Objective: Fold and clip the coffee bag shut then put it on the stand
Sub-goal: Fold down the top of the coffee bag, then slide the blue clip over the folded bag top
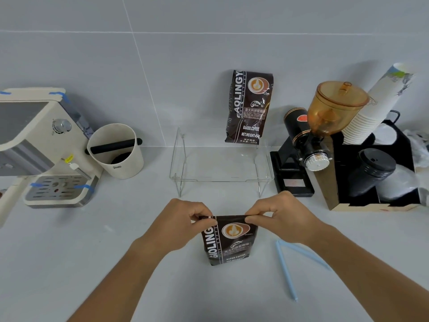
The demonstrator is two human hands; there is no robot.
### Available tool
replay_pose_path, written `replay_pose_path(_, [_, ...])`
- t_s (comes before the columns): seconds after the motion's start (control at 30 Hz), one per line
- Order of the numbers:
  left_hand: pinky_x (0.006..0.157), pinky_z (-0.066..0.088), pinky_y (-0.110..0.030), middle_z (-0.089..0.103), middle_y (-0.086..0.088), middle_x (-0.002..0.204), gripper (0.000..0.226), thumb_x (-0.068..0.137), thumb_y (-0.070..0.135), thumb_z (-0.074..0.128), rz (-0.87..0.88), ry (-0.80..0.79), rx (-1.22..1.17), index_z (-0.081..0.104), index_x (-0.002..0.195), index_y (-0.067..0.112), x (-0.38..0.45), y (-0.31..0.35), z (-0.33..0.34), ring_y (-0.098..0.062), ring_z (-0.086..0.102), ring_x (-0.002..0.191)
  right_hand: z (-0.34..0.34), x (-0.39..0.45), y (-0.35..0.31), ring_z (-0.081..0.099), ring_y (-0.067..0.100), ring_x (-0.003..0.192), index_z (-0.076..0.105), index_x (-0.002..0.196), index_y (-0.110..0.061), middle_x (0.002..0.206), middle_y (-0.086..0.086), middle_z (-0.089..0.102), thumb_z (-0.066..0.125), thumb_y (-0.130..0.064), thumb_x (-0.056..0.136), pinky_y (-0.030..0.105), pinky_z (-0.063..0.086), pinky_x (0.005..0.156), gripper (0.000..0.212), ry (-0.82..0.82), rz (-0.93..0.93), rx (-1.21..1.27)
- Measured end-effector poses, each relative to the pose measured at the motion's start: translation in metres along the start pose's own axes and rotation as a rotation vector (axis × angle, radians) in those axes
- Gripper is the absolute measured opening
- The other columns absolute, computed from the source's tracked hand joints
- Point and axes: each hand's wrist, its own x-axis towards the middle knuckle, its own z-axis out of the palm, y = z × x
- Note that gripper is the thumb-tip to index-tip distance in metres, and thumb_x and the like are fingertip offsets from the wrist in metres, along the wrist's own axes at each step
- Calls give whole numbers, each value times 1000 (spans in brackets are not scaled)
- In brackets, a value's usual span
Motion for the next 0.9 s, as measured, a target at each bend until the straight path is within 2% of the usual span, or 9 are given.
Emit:
replay_pose_path(0.13, [68,50,-9,72,25,92,17,86,15,68,21,-15,-66,74,90,30,-9,-6,-3,2,68,85,-5,-4,2,68,-5,82,76,98,-19,92,-9,77,68,-17,85,7,50,68,15,-10,8,19])
replay_pose_path(0.23, [61,49,-10,72,27,89,25,85,13,68,-15,47,-92,71,85,38,-13,-10,-2,0,68,84,-15,-12,8,68,-6,85,75,99,-20,90,-13,75,68,-17,85,5,49,76,17,55,109,82])
replay_pose_path(0.33, [66,55,-26,72,25,88,22,84,11,68,-20,104,-107,73,85,32,-14,-13,5,-3,68,83,-22,-27,30,66,-8,85,75,98,-24,87,-16,74,68,-15,86,1,45,76,17,101,252,65])
replay_pose_path(0.37, [66,55,-25,72,25,88,23,84,10,69,-21,126,-112,73,85,34,-14,-13,7,-3,68,83,-23,-33,43,66,-7,85,75,97,-25,87,-17,73,68,-16,86,2,46,75,16,110,311,38])
replay_pose_path(0.43, [64,51,-13,71,28,89,31,84,8,69,-20,158,-127,70,84,39,-14,-13,11,-1,68,82,-23,-47,69,67,-3,84,75,96,-25,88,-16,73,68,-20,86,7,48,77,14,118,446,-9])
replay_pose_path(0.5, [68,49,-7,70,28,90,33,84,6,68,-20,180,-145,69,87,39,-16,-13,16,0,68,82,-19,-59,93,67,5,87,74,99,-22,93,-11,72,65,-21,87,21,51,85,15,99,545,-70])
replay_pose_path(0.67, [73,51,-8,73,25,85,44,82,2,68,-74,278,-271,69,84,46,-20,-11,29,-2,68,78,6,-88,138,62,13,87,69,107,-20,102,-4,70,59,-22,89,24,48,84,20,-60,671,-248])
replay_pose_path(0.77, [70,51,-9,75,20,77,42,81,-2,68,-110,316,-370,69,80,40,-21,-10,34,-1,67,70,20,-99,154,62,18,92,67,109,-23,103,-3,65,63,-23,86,32,52,86,23,-56,762,-252])
replay_pose_path(0.9, [72,53,-14,75,12,80,40,85,-4,63,-152,321,-467,71,81,36,-22,-12,39,-7,67,74,32,-103,161,60,24,91,66,103,-22,102,1,63,58,-22,88,38,54,82,17,-124,756,-397])
